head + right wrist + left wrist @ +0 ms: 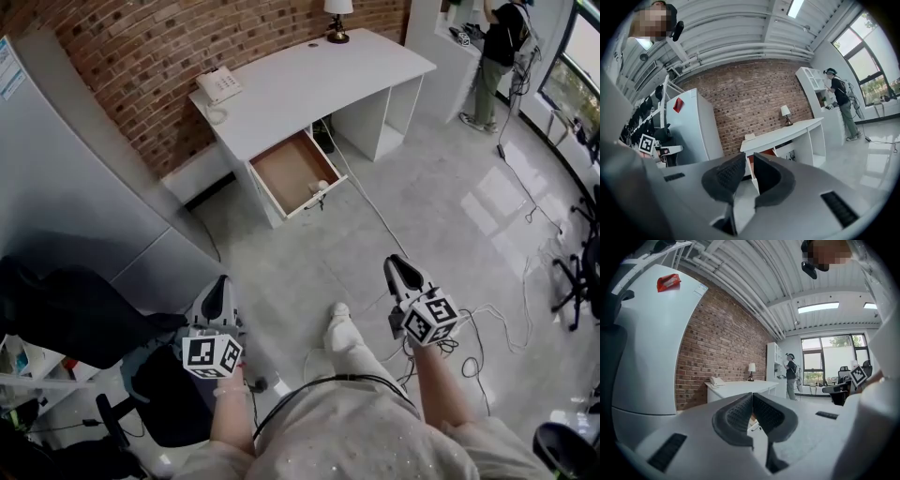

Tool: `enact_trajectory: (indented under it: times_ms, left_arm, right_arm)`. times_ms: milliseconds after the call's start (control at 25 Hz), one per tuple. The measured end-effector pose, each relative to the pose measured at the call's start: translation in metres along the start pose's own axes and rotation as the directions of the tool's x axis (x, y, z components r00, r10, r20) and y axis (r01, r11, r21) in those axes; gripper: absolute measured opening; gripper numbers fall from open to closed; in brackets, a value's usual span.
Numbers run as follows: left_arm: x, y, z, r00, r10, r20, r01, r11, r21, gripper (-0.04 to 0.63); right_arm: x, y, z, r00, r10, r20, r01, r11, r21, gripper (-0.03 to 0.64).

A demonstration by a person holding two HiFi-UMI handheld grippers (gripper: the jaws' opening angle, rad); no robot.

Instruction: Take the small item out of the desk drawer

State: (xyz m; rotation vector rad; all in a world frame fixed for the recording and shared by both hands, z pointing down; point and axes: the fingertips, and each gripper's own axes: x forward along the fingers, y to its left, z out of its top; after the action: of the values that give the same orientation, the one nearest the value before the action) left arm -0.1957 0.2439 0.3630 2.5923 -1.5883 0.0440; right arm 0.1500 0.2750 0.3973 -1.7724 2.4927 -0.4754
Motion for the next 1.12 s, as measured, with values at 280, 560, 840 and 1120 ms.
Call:
enact_trajectory:
  times_ms: [280, 560, 840, 1120]
  left_arm:
    - [0.075, 0.005, 0.005, 1.0, -0.001, -0.029, 0.001, 1.0, 0.024, 0.006]
    - [0.14, -0.002, -0.004, 0.997, -0.004, -0.071, 0.004, 1.0, -0.007, 0.006]
    - [0.194, 0.005, -0.007, 0.996, 0.013, -0.085, -0.016, 0.999, -0.031, 0.006]
    - [0.231, 0.0, -0.015, 0.995, 0.007, -0.101, -0.013, 0.999, -0.049, 0.006]
  right_arm:
    - [0.07, -0.036, 0.01, 0.998, 0.047, -0.045, -0.046, 0.999, 0.019, 0.101]
    - [0.129, -0.077, 0.007, 0.989, 0.087, -0.117, -0.082, 0.995, 0.052, 0.112]
    - [0.175, -0.104, 0.002, 0.978, 0.125, -0.169, -0.113, 0.99, 0.082, 0.112]
    - [0.209, -0.123, -0.01, 0.962, 0.169, -0.214, -0.148, 0.983, 0.109, 0.115]
